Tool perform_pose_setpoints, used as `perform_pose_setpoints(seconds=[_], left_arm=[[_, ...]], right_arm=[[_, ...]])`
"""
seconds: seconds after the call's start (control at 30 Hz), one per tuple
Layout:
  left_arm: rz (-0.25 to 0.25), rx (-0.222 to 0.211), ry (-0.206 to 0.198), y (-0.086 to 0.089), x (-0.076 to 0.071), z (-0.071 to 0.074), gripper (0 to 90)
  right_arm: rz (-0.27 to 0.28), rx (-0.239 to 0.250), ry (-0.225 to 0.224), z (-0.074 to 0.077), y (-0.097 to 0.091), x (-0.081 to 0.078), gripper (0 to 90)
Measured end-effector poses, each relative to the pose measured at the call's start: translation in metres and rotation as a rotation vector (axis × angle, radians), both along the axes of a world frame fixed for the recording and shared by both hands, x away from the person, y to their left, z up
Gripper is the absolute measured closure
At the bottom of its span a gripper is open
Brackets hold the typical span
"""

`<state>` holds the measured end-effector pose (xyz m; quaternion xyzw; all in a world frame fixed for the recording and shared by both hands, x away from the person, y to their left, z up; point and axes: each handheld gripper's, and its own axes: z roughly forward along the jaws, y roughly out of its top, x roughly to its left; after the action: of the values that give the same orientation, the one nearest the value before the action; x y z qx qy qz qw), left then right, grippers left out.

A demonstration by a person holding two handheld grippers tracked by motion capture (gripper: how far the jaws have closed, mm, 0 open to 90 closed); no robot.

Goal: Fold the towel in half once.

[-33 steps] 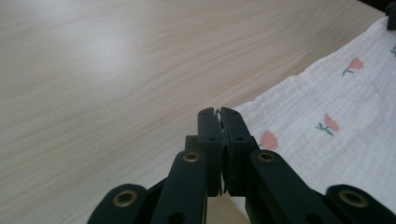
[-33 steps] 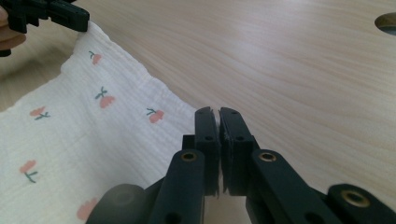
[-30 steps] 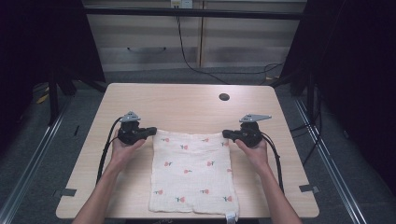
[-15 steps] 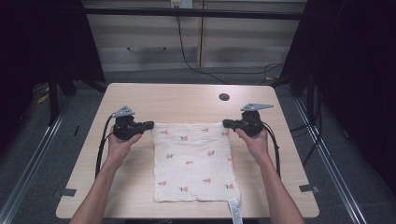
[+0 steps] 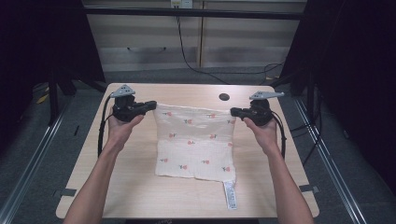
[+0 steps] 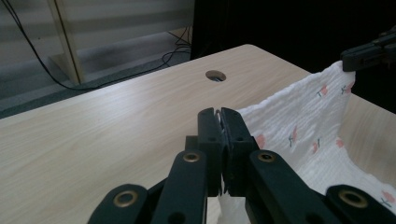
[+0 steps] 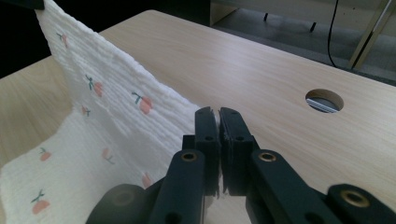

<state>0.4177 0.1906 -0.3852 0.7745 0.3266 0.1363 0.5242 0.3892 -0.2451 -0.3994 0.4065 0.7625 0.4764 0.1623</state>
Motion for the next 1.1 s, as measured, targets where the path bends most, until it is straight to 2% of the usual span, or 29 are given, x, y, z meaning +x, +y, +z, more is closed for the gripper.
perform_pose_setpoints(seconds=[0.07, 0.2, 0.23, 0.27, 0.43, 0.57, 0.6, 0.73, 0.83, 0.9, 1.1], left_arm=[[-0.008, 0.006, -0.002, -0.001, -0.002, -0.002, 87.9], [-0.030, 0.034, 0.020, 0.001, -0.007, -0.019, 87.9], [-0.032, 0.036, 0.023, 0.002, -0.008, -0.022, 87.9], [-0.047, 0.020, 0.029, 0.006, -0.012, -0.028, 87.9], [-0.068, 0.018, 0.024, 0.012, -0.023, -0.031, 87.9], [-0.071, 0.017, 0.001, 0.015, -0.037, -0.030, 87.9], [-0.068, 0.018, -0.002, 0.016, -0.040, -0.029, 87.9], [-0.075, 0.021, -0.011, 0.018, -0.050, -0.027, 88.0], [-0.078, 0.033, -0.011, 0.019, -0.056, -0.030, 87.9], [-0.091, 0.050, 0.003, 0.020, -0.062, -0.039, 87.9], [-0.118, 0.087, 0.014, 0.017, -0.075, -0.049, 87.9]], right_arm=[[0.002, 0.004, -0.004, 0.000, -0.001, -0.002, 86.5], [0.028, -0.021, 0.000, -0.004, -0.002, -0.012, 86.5], [0.038, -0.028, 0.001, -0.005, -0.002, -0.014, 86.5], [0.052, -0.033, 0.002, -0.007, -0.002, -0.020, 86.5], [0.082, -0.028, 0.001, -0.010, -0.003, -0.032, 86.5], [0.118, -0.024, -0.007, -0.012, 0.000, -0.048, 86.5], [0.129, -0.025, -0.025, -0.012, 0.002, -0.057, 86.5], [0.144, -0.023, -0.040, -0.010, 0.004, -0.067, 86.6], [0.154, -0.028, -0.033, -0.012, 0.005, -0.074, 86.5], [0.164, -0.036, -0.011, -0.022, 0.004, -0.081, 86.5], [0.160, -0.033, 0.008, -0.036, 0.002, -0.095, 86.5]])
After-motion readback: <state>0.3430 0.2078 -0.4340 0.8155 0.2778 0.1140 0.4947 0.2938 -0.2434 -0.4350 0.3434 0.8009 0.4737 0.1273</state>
